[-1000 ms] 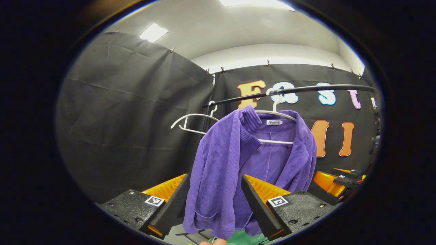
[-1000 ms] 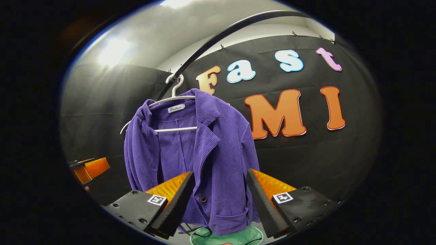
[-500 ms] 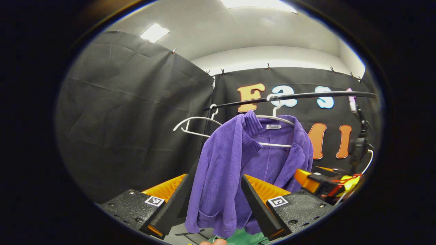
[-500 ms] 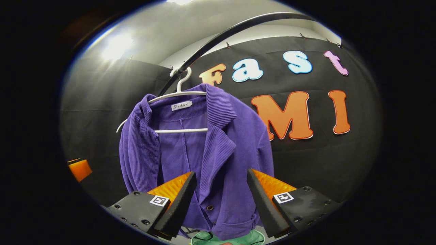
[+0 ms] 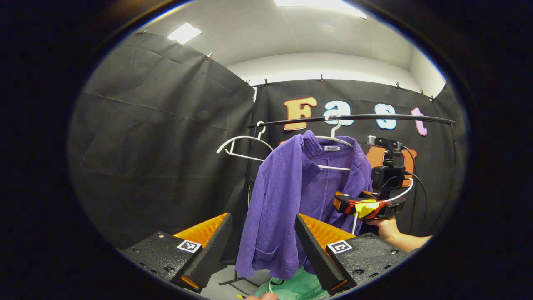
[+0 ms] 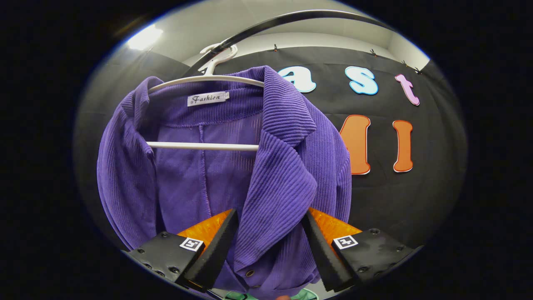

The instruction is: Grasp the clothes on the hanger with both hands and then place them into the laundry hamper below.

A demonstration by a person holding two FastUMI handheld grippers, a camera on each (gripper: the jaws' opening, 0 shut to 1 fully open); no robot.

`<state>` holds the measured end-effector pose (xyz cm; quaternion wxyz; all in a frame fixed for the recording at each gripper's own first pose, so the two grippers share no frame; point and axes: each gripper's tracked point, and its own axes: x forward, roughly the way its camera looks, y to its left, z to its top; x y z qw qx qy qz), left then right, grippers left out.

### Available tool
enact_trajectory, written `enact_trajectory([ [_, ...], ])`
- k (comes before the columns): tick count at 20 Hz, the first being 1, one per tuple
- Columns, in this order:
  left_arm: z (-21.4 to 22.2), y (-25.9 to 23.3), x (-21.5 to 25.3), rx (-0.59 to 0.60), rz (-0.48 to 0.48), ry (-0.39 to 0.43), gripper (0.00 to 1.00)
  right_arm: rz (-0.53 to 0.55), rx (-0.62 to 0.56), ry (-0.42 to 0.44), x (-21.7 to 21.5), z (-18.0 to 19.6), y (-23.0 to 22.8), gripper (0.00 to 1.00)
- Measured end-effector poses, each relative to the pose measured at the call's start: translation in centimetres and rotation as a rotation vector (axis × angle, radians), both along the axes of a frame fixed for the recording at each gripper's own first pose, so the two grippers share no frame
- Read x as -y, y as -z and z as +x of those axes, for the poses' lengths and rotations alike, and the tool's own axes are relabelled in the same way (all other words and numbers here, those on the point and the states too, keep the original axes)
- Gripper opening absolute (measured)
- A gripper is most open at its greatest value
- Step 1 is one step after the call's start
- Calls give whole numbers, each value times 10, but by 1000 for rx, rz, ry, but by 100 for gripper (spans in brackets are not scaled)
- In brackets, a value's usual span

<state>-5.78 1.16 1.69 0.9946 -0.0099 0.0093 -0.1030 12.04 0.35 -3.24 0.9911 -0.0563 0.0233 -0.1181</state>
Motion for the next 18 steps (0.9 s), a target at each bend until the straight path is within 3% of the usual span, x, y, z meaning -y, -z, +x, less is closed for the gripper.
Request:
enact_trajectory([
  [3, 9, 0, 8, -4, -19, 37, 92, 14, 10, 3, 17, -1, -4, 96],
  [6, 17, -1, 23, -7, -106, 43, 92, 61, -33, -59, 26, -3, 1, 61],
  [9, 38, 2, 38, -3, -106, -5, 91, 81, -12, -140, 31, -19, -12, 27],
  [10, 49, 3, 49, -2, -110, -10, 95, 75, -2, -167, 33, -24, -17, 15],
  [13, 81, 9, 76, 3, -101, -25, 95, 73, 71, -244, 30, -52, -47, 15],
  [14, 93, 11, 86, 4, -84, -28, 91, 76, 100, -271, 29, -61, -57, 15],
  [16, 115, 13, 104, 18, -49, -34, 95, 73, 149, -323, 29, -78, -74, 15],
  [18, 135, 13, 113, 47, -3, -64, 91, 67, 190, -332, 42, -94, -91, 15],
])
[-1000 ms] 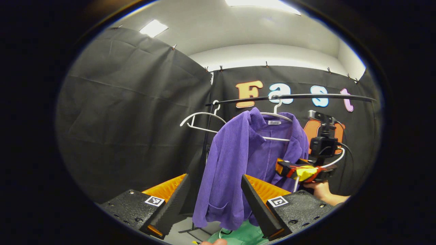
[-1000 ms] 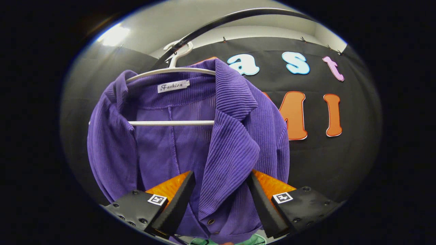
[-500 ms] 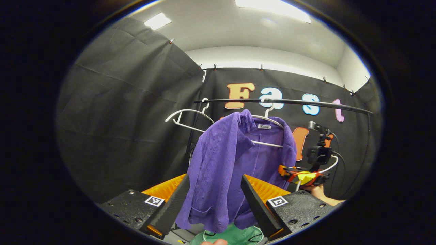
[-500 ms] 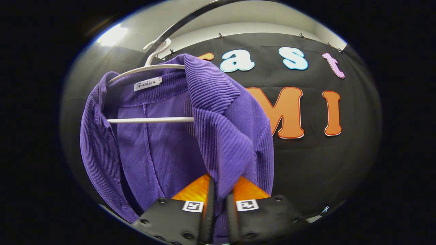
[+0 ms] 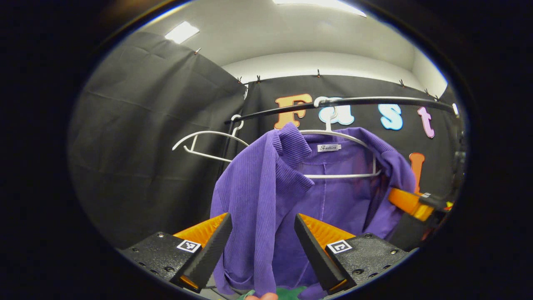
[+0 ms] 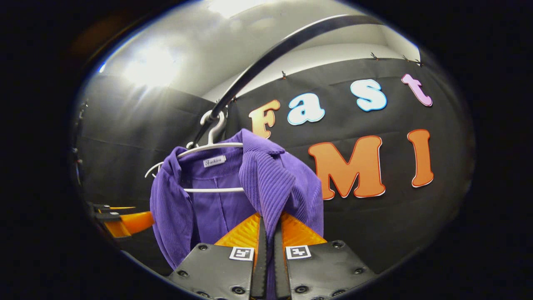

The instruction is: Grasp the clothes on the hanger with both hands and then place them into the laundry hamper below.

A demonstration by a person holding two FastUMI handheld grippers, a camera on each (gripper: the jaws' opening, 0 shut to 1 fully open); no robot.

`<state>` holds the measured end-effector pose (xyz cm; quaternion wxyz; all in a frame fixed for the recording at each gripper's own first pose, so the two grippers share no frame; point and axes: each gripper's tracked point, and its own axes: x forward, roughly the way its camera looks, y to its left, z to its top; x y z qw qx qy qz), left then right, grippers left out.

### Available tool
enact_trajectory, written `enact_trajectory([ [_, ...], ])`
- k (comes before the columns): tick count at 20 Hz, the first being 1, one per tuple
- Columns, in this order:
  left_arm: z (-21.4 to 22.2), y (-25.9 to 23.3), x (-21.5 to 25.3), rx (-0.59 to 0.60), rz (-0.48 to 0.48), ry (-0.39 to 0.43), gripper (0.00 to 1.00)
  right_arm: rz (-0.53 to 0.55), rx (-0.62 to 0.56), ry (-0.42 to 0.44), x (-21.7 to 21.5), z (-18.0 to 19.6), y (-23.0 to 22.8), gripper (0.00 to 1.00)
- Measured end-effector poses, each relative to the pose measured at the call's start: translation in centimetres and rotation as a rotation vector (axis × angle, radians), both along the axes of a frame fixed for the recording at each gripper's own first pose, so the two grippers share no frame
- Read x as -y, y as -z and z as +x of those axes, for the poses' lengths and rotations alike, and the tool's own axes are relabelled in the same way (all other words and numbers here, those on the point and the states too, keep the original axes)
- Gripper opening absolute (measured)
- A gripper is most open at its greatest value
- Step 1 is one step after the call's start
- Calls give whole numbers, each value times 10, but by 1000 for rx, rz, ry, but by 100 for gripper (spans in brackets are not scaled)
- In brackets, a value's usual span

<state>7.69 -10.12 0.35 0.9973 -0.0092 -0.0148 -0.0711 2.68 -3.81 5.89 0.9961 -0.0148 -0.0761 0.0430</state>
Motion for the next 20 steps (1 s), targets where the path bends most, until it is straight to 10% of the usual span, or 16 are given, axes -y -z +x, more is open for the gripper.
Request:
enact_trajectory([
  [12, 74, 58, 37, -13, 149, -61, 93, -28, 78, -30, 29, -26, -30, 15],
  [17, 61, 49, 14, -46, 140, -14, 9, -16, 89, -20, 33, -24, -27, 15],
  [20, 41, 26, -7, -44, 92, -30, 8, 1, 117, 32, 45, -16, -32, 15],
])
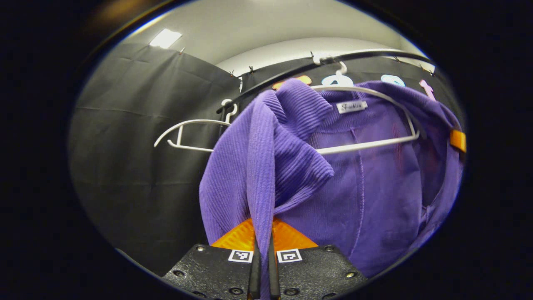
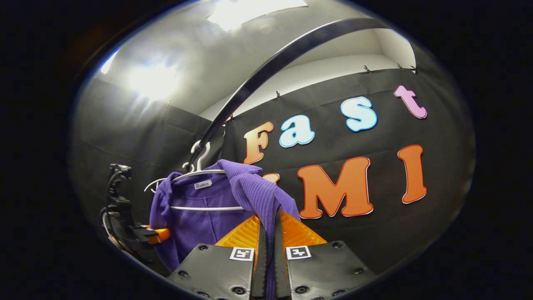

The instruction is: Grasp the clothes on the hanger with both hands and then place them into the laundry hamper below.

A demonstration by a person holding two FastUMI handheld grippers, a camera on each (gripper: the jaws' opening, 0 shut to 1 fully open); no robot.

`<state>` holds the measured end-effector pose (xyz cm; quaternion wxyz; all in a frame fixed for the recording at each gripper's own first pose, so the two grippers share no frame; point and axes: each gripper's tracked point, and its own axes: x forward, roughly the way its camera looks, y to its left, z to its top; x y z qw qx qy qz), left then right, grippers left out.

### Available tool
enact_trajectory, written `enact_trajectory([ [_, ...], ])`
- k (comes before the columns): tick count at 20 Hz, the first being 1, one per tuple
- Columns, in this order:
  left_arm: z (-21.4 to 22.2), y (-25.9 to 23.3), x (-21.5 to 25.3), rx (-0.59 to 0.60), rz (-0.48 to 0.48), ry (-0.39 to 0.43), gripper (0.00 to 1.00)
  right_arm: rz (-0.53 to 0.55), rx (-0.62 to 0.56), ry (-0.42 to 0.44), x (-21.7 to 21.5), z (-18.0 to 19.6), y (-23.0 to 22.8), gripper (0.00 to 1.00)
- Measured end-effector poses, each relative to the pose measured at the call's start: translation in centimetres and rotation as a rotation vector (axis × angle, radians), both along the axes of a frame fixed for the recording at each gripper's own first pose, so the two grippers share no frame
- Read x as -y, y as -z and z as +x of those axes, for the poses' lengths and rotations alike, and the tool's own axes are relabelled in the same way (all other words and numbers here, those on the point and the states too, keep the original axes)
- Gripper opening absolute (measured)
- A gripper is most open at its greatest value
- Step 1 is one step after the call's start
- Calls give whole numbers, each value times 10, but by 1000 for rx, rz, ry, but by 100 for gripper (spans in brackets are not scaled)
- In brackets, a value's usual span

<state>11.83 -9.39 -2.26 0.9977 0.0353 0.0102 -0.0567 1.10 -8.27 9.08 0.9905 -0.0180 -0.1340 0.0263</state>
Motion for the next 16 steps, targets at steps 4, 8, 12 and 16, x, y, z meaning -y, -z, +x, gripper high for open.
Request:
enact_trajectory([
  [4, -26, -58, -15, 57, -15, 17, 8, -51, 17, 70, 9, 16, -9, 15],
  [8, -41, -131, -35, 144, -10, 7, 7, -52, 21, 106, 15, 35, -20, 15],
  [12, -19, -191, -74, 232, -72, -75, 5, -57, 53, 115, 15, 46, -34, 15],
  [16, 33, -191, -126, 235, -83, -152, 5, -28, 44, 90, 14, 42, -33, 15],
])
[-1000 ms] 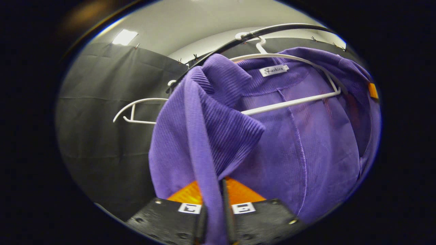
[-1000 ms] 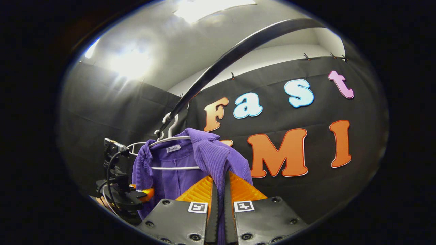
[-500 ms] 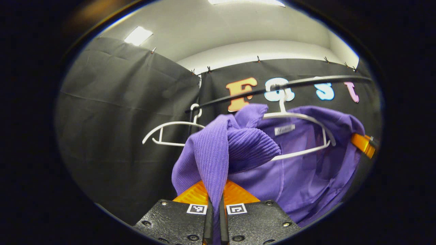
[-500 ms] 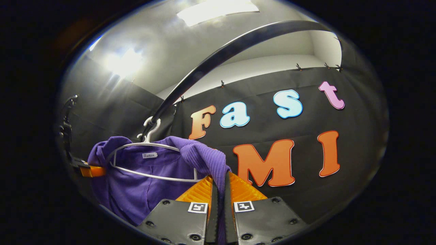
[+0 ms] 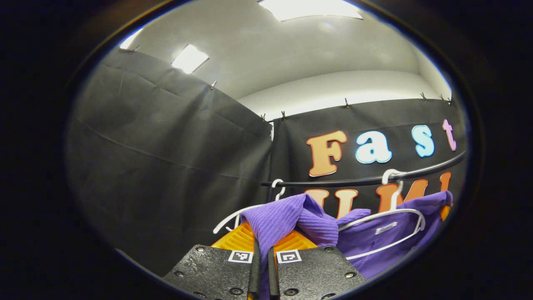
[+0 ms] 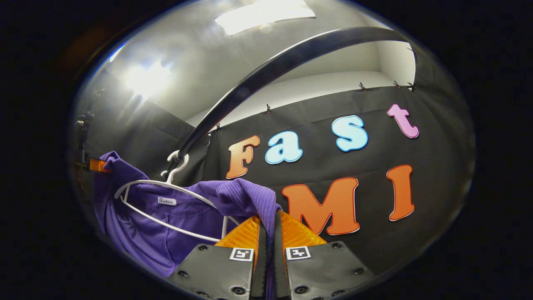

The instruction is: Grasp the clothes on the hanger with both hands and then place them into the laundry hamper below.

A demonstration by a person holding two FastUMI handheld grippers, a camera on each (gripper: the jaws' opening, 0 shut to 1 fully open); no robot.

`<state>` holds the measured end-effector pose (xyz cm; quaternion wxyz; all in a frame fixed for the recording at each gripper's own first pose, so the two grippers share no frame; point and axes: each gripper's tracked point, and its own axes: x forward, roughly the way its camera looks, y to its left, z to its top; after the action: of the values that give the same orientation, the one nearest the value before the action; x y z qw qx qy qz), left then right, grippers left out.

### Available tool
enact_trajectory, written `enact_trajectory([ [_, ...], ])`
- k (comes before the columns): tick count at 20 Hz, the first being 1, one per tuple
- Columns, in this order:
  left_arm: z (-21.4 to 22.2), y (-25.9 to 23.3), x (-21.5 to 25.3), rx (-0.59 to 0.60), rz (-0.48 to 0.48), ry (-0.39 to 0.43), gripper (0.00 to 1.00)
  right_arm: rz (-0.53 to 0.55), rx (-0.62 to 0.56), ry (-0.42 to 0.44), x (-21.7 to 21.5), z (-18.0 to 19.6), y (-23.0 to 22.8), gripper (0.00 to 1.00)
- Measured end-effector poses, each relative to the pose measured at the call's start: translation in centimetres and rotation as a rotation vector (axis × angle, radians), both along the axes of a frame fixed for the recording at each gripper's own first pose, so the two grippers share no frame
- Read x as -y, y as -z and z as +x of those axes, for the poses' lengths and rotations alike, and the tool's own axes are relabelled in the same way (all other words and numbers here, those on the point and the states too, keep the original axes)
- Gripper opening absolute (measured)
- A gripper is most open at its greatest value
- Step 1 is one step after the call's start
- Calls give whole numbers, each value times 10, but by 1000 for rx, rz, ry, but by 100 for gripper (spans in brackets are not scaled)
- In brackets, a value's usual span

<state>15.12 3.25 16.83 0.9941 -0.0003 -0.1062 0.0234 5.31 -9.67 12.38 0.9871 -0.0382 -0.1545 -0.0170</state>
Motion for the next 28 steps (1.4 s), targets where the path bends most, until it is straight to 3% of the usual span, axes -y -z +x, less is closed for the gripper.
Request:
enact_trajectory([
  [4, 51, 77, -51, -146, -108, -32, 10, 72, -11, -16, -2, -20, 8, 15],
  [5, 56, 97, -52, -177, -149, -25, 5, 88, -15, -28, -2, -17, 9, 15],
  [7, 63, 138, -49, -222, -201, -13, 8, 103, -30, -42, -3, -7, 14, 15],
  [10, 54, 187, -50, -283, -190, -22, 8, 106, -38, -49, -2, -2, 11, 15],
  [15, 37, 209, -39, -316, -190, 3, 11, 4, -23, 49, 19, 14, 4, 15],
  [19, 22, 216, -36, -318, -142, 0, 8, -33, -45, 110, 39, 42, 12, 15],
  [22, 12, 219, -30, -324, -90, 7, 8, -29, -120, 145, 58, 55, 48, 15],
  [28, -15, 224, -9, -332, 84, 24, 5, -17, -203, 114, 59, 40, 76, 15],
])
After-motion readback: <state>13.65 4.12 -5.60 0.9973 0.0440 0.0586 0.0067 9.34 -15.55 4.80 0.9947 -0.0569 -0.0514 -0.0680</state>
